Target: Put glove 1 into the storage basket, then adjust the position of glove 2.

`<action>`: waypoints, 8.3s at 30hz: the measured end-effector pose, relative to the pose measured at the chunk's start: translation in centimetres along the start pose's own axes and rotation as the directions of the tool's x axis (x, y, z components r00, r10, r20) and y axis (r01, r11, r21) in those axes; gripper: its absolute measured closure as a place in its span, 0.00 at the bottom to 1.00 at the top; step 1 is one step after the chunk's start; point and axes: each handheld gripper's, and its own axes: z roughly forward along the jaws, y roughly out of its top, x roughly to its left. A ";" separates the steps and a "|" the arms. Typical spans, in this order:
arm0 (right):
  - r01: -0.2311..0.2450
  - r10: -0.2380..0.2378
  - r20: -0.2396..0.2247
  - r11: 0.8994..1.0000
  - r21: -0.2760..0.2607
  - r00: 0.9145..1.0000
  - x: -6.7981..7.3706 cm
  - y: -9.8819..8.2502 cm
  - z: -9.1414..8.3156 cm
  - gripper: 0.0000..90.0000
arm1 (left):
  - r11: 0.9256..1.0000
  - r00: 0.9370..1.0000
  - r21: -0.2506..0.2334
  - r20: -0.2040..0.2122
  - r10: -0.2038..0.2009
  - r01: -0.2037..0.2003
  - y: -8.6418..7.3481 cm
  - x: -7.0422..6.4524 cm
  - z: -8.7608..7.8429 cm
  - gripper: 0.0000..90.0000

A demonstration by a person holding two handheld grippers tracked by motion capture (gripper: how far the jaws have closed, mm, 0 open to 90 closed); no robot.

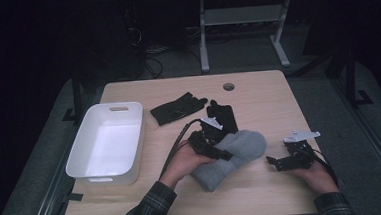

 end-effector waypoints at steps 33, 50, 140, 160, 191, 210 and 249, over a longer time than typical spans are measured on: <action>0.000 0.000 0.000 1.000 -0.001 1.000 0.0 0.0 0.0 0.05 | 0.990 0.985 -0.125 -0.148 -0.090 0.072 -0.3 2.5 -11.9 0.72; 0.001 -0.001 0.001 1.000 -0.001 1.000 0.0 0.0 0.0 0.05 | 0.974 0.956 -0.176 -0.229 -0.183 0.144 -3.4 4.4 -17.8 0.72; -0.001 0.001 0.003 1.000 -0.001 1.000 0.1 0.0 0.0 0.05 | 0.903 0.740 -0.278 -0.519 -0.428 0.328 -13.8 11.0 -23.4 0.18; -0.006 0.006 0.006 1.000 -0.001 1.000 0.1 0.0 0.1 0.04 | 0.956 0.878 -0.247 -0.408 -0.251 0.158 -8.4 5.7 -16.8 0.18; 0.018 -0.018 -0.016 0.999 0.031 1.000 0.6 0.8 0.2 0.11 | 0.998 0.930 -0.067 -0.365 -0.035 0.011 -11.1 2.3 -5.1 0.18; 0.067 -0.073 -0.149 0.997 -0.043 0.986 2.7 5.9 0.9 0.82 | 0.996 0.900 -0.051 -0.433 0.047 -0.076 -14.0 3.3 -3.9 0.15; 0.138 -0.123 -0.219 0.989 0.053 0.968 5.0 9.0 6.9 1.00 | 0.992 0.902 -0.096 -0.431 0.036 -0.086 -14.4 3.5 -3.8 0.14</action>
